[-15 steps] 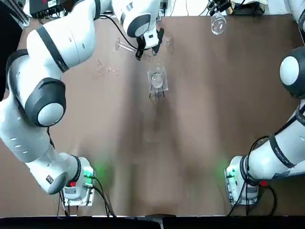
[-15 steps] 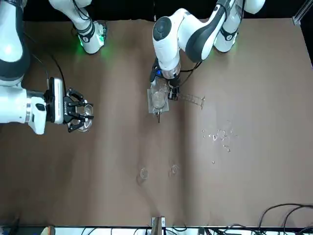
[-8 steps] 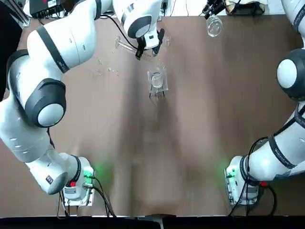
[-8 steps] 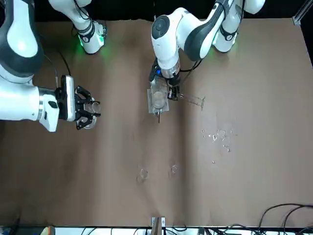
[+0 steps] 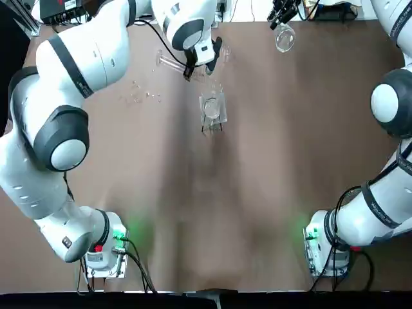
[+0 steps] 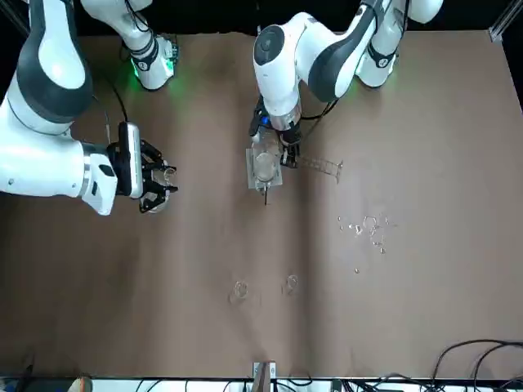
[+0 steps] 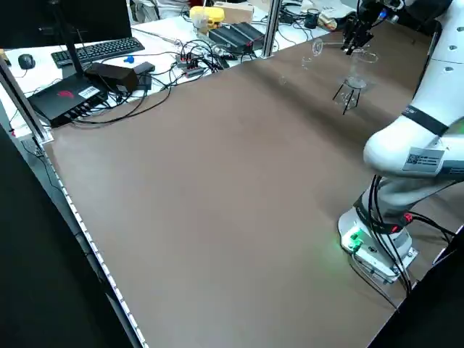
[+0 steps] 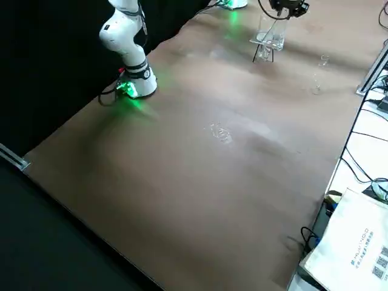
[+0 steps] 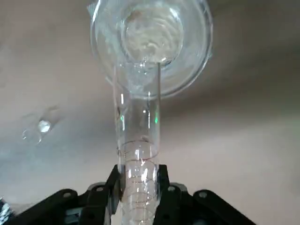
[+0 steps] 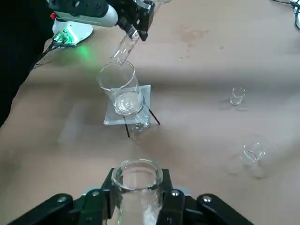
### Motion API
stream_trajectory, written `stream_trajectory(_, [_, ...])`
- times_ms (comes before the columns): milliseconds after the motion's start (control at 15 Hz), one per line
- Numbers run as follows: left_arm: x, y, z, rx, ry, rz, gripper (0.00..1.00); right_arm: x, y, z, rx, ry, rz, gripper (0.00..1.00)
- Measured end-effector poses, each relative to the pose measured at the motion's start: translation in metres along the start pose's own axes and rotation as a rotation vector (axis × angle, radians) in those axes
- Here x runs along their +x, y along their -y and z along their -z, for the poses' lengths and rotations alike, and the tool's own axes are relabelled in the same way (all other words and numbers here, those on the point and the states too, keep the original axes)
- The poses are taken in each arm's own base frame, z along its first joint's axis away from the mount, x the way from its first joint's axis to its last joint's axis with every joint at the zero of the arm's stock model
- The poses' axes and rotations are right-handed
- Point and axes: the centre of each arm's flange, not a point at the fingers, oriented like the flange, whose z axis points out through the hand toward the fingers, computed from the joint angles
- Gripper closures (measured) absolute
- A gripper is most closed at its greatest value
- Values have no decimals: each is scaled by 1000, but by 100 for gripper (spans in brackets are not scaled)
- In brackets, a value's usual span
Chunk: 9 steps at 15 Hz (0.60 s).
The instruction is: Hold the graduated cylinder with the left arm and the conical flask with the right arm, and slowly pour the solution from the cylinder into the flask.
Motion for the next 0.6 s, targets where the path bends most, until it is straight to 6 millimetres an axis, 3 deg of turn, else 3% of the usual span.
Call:
stream_trajectory(267, [-18,8,-3,-100,-156,86,66,4,0,-3,1,3,-9,61])
stream_trajectory(467, [-55,24,-8,-183,-352,109,66,8,1,-6,6,4,-30,61])
stream_trajectory(600, [-77,32,-10,-201,-440,112,66,21,3,-16,11,11,-58,61])
